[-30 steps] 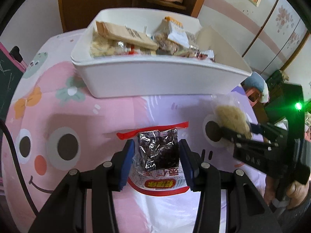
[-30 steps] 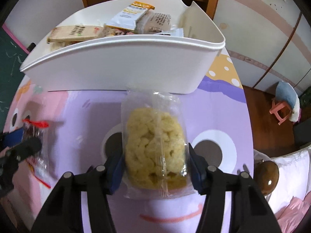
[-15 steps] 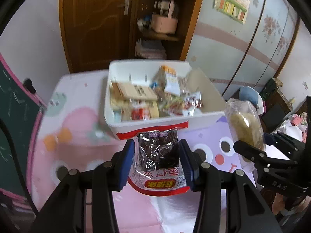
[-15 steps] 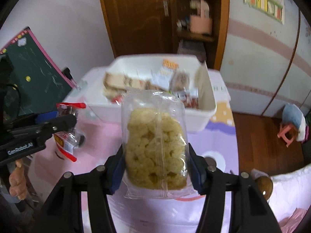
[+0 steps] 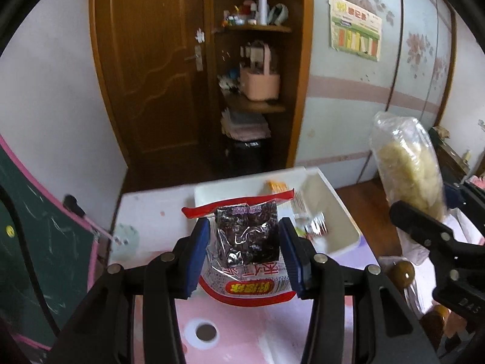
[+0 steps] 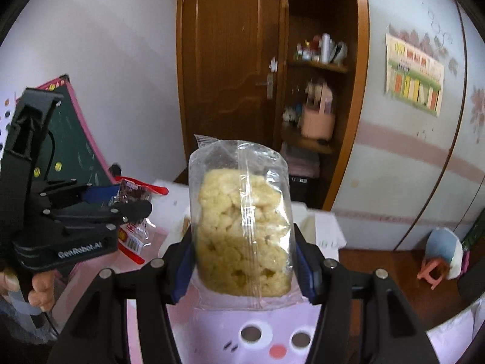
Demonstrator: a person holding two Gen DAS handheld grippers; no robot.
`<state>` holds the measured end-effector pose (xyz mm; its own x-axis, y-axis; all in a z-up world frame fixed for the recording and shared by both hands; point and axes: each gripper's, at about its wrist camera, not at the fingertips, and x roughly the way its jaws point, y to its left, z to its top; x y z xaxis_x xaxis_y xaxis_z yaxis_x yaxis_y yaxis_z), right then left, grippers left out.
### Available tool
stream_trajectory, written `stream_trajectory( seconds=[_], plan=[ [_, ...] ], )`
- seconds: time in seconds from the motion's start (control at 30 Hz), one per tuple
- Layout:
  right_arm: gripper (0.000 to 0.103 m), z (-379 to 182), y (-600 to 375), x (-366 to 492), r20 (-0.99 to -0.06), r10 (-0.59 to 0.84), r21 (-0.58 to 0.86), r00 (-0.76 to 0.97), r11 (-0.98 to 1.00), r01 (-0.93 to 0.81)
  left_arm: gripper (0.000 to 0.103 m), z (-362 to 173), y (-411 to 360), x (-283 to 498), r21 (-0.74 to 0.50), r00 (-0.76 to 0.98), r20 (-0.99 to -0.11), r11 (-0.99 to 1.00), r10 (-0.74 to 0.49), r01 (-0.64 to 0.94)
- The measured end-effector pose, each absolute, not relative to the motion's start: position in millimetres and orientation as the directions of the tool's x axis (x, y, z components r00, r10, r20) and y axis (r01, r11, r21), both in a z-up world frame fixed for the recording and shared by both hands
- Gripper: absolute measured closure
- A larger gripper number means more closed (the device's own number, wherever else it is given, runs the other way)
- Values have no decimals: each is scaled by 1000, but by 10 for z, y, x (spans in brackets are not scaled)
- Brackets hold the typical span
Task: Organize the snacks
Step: 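Carry both bags over the white bin, then open both grippers to drop the bags into the white bin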
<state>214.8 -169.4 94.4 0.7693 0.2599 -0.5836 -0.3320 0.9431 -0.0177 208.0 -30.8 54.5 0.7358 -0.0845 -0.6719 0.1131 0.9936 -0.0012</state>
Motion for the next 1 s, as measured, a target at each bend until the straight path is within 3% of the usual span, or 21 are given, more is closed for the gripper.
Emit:
stream_trajectory(
  seconds=[0.27,0.57,1.0],
  plan=[
    [46,1107,-1684,2708,-576,222,-20,787,958,-285,58,756,-357,2601,66,754,-657,995,-15,76],
    [46,774,-1711,3312,-647,151,-12,747,978,-208,57,429,-415,3239,58,704,-710,997,11,44],
    [46,366,-1670,3681,-723,141,18,677,982,-185,57,86,-527,3527,77,676,-736,996,33,36]
  ],
)
